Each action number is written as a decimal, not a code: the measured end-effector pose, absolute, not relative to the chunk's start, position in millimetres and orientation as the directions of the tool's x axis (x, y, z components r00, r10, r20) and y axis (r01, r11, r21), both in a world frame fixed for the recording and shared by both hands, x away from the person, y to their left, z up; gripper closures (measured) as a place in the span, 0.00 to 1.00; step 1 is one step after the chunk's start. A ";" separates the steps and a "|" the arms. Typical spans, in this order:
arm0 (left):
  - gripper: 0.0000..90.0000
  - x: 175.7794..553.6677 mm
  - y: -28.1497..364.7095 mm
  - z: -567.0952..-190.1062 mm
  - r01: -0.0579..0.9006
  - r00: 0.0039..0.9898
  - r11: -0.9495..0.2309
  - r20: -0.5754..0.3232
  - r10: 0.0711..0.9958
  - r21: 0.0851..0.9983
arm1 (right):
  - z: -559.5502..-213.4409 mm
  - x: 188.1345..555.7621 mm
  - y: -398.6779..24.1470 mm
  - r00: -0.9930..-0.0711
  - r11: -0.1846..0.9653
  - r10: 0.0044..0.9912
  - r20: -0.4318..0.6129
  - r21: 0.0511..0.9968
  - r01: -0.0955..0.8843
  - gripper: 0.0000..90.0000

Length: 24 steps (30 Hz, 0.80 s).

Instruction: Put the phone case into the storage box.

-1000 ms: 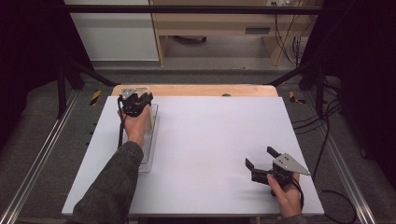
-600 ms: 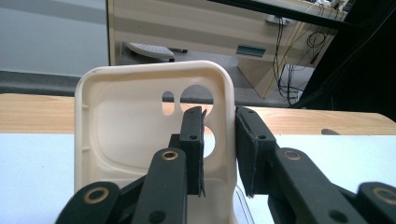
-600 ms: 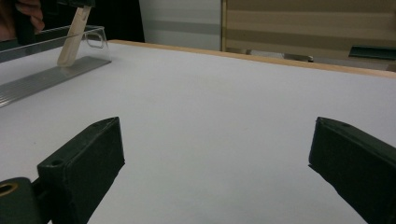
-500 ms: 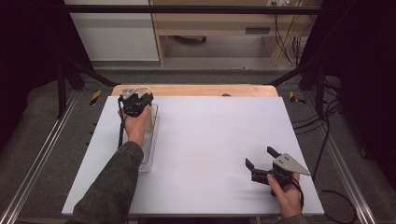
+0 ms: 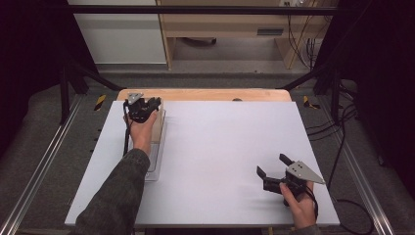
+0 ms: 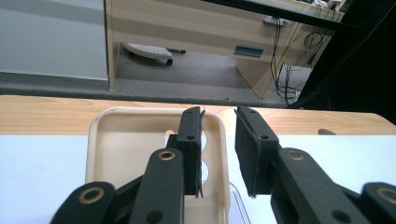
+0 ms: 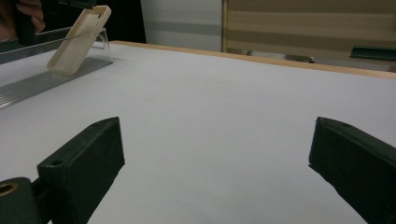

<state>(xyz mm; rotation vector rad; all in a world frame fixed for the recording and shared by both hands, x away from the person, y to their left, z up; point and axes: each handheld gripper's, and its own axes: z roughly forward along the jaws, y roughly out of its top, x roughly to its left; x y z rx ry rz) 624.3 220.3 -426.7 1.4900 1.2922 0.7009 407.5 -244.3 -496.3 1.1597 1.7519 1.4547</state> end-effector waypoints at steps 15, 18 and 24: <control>0.55 621.3 218.0 -423.3 0.363 0.255 0.039 -0.140 0.957 0.931 | -495.4 407.0 -243.1 -0.460 0.025 0.883 0.098 0.967 0.253 0.04; 0.53 621.0 217.6 -423.0 0.361 0.255 0.035 -0.135 0.957 0.932 | -495.3 406.9 -243.1 -0.460 0.024 0.883 0.098 0.967 0.252 0.04; 0.48 620.6 216.3 -423.0 0.356 0.263 0.018 -0.118 0.957 0.934 | -495.6 407.0 -242.5 -0.461 0.026 0.882 0.097 0.967 0.253 0.04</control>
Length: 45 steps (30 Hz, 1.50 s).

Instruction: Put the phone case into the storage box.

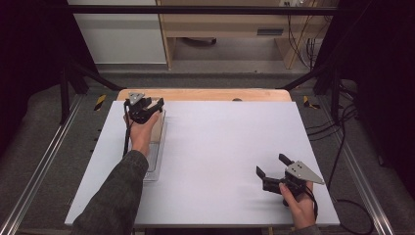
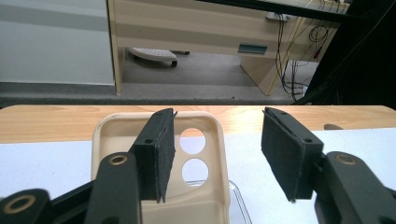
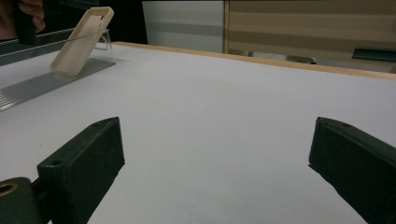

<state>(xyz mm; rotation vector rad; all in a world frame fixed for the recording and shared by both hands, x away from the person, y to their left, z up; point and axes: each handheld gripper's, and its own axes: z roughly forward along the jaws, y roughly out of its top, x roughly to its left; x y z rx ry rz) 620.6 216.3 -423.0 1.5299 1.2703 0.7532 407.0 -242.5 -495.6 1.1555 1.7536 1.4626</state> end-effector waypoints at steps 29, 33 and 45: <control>0.10 612.3 205.7 -417.1 0.350 0.331 -0.057 -0.066 0.941 0.935 | -496.0 406.6 -240.0 -0.466 0.030 0.880 0.095 0.967 0.253 0.04; 0.08 603.8 199.0 -409.6 0.319 0.365 -0.091 -0.034 0.930 0.943 | -495.7 406.0 -239.5 -0.469 0.032 0.879 0.093 0.967 0.252 0.04; 0.07 573.7 185.6 -390.3 0.241 0.457 -0.187 0.059 0.887 0.952 | -495.2 403.6 -239.2 -0.472 0.030 0.877 0.095 0.968 0.250 0.04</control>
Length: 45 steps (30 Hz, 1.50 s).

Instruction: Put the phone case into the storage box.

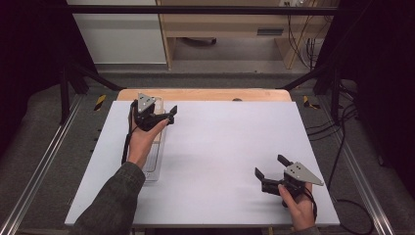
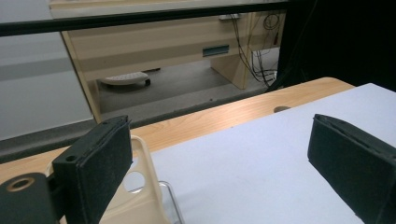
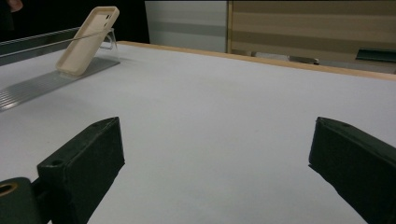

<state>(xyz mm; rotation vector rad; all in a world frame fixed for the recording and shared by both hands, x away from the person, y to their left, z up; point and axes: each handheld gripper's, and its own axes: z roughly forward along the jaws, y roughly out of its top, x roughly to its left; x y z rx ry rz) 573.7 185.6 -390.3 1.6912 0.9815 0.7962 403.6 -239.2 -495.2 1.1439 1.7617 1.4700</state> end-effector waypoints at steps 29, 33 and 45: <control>0.05 514.0 155.1 -367.4 0.139 0.591 -0.227 0.103 0.800 0.964 | -492.7 400.5 -242.1 -0.467 0.019 0.879 0.097 0.971 0.238 0.03; 0.05 507.6 152.1 -367.2 0.132 0.603 -0.232 0.108 0.790 0.964 | -492.7 400.5 -242.1 -0.467 0.019 0.879 0.098 0.971 0.238 0.03; 0.02 485.2 137.4 -371.9 0.092 0.661 -0.274 0.148 0.736 0.957 | -492.2 400.4 -241.3 -0.471 0.022 0.877 0.094 0.972 0.235 0.03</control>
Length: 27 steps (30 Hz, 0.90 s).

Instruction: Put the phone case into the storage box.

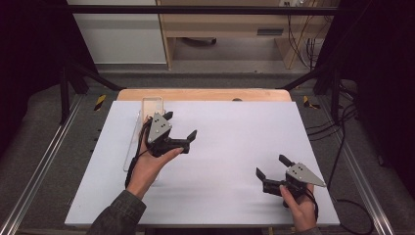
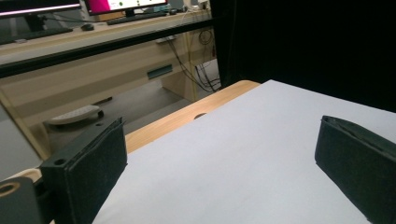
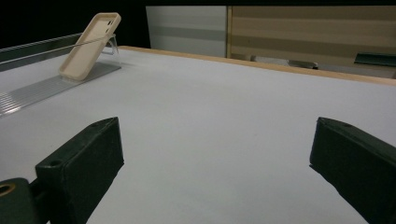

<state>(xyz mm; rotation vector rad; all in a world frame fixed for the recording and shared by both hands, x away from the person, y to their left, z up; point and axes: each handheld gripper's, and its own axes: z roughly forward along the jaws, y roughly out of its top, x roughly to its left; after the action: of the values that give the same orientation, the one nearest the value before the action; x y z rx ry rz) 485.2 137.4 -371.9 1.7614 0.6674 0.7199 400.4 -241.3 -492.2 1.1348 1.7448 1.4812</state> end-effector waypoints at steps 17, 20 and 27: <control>0.02 460.1 135.8 -368.6 0.075 0.706 -0.240 0.119 0.699 0.968 | -491.2 399.4 -240.8 -0.479 0.020 0.872 0.097 0.972 0.234 0.03; 0.02 457.3 138.0 -366.8 0.069 0.708 -0.231 0.115 0.697 0.971 | -491.2 399.6 -240.9 -0.479 0.017 0.872 0.101 0.972 0.235 0.03; 0.02 454.2 145.6 -362.0 0.065 0.706 -0.210 0.104 0.701 0.976 | -491.3 399.6 -241.5 -0.478 0.014 0.872 0.105 0.971 0.239 0.03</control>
<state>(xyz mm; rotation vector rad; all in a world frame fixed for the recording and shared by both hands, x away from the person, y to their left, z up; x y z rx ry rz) 454.2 145.6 -362.0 1.7040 0.6183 0.6542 399.6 -241.5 -491.3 1.1380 1.7483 1.4956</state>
